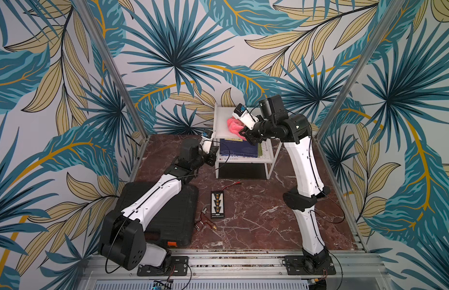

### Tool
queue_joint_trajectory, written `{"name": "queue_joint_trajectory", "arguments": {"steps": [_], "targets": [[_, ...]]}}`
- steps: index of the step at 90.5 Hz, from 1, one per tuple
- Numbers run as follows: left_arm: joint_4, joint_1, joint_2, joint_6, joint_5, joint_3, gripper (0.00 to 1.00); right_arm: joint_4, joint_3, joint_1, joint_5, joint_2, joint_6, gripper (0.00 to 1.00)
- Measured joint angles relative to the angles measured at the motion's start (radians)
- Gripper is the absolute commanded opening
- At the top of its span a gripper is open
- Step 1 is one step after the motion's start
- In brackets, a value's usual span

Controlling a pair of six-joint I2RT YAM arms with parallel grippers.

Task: Wipe the bookshelf clean with a cloth
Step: Wipe the dust from the shelf.

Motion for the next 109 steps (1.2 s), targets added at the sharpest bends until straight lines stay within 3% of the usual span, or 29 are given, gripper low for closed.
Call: {"name": "queue_joint_trajectory", "arguments": {"steps": [14, 30, 38, 50, 57, 65, 80, 92, 101, 109], "targets": [[0.001, 0.005, 0.0, 0.0, 0.011, 0.0, 0.0, 0.055, -0.414, -0.036, 0.087, -0.306, -0.054, 0.0], [0.005, 0.008, 0.003, -0.002, 0.021, 0.0, 0.0, 0.267, -0.88, -0.046, 0.153, -0.648, -0.068, 0.0], [0.006, 0.011, 0.005, -0.004, 0.029, 0.0, 0.0, 0.363, -0.956, -0.046, 0.161, -0.671, -0.06, 0.0], [0.007, 0.013, 0.006, -0.005, 0.034, 0.002, 0.0, 0.529, -0.966, -0.045, 0.164, -0.547, -0.028, 0.0], [0.008, 0.019, 0.006, -0.013, 0.037, 0.002, 0.0, 0.66, -1.048, -0.048, 0.16, -0.516, 0.007, 0.0], [0.01, 0.034, 0.006, -0.02, 0.07, -0.002, 0.0, 0.797, -1.216, -0.063, 0.138, -0.62, 0.039, 0.0], [0.013, 0.06, 0.005, -0.023, 0.111, -0.003, 0.0, 0.869, -1.447, -0.169, 0.12, -0.895, 0.092, 0.0], [0.003, 0.082, -0.001, -0.016, 0.121, -0.005, 0.0, 1.081, -1.674, -0.343, -0.105, -1.093, 0.272, 0.0], [-0.006, 0.096, -0.005, -0.006, 0.13, -0.004, 0.0, 1.231, -1.768, -0.438, -0.209, -1.131, 0.433, 0.0], [-0.014, 0.103, -0.005, -0.003, 0.15, 0.0, 0.0, 1.345, -1.772, -0.449, -0.2, -1.066, 0.561, 0.0]]}}
